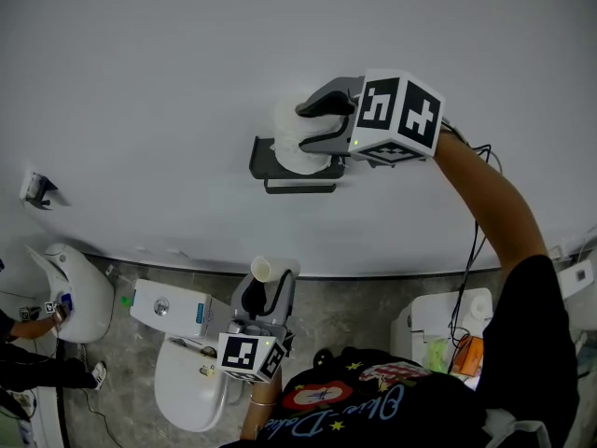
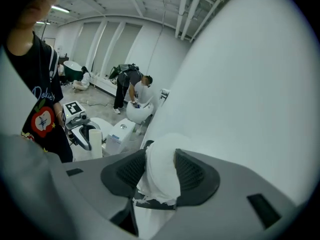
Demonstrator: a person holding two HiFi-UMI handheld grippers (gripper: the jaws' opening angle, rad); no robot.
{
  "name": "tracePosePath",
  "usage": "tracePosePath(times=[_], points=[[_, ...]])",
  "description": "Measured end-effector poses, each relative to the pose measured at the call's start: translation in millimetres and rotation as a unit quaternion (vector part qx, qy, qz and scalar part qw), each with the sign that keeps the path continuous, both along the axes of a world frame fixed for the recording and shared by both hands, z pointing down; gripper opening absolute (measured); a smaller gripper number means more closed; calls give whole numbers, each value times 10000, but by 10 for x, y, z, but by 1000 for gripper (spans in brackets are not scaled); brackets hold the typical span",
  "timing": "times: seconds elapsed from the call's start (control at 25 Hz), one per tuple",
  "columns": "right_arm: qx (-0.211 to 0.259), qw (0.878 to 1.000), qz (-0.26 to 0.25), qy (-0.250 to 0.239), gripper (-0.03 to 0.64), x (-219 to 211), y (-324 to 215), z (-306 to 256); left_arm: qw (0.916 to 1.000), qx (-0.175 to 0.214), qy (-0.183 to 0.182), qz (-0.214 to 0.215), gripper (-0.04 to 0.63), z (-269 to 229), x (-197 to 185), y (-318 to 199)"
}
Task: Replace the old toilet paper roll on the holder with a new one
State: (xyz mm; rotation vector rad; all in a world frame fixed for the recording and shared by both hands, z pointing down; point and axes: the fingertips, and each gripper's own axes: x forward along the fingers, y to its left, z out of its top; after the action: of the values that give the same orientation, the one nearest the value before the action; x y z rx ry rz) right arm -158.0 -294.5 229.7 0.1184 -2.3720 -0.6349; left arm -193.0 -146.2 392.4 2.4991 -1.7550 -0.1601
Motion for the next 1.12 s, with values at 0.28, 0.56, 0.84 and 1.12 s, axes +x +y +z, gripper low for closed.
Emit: tracePosePath(times=[0.28, 0.56, 0.84, 1.12], points=[[-441, 9875, 209, -1497, 189, 284, 120, -224, 9998, -33, -25, 177, 178, 28, 99, -47], [-2147, 8814, 504, -4176, 188, 1140, 383, -280, 9990, -165, -107, 401, 178, 84, 255, -159], [-2585, 7756, 1594, -5534, 187, 1852, 438, 430, 9978, -286, -221, 559, 178, 115, 335, -252], [-2907, 7205, 2641, -5715, 187, 1611, 72, 1137, 9969, -441, -219, 616, 178, 150, 156, -270]])
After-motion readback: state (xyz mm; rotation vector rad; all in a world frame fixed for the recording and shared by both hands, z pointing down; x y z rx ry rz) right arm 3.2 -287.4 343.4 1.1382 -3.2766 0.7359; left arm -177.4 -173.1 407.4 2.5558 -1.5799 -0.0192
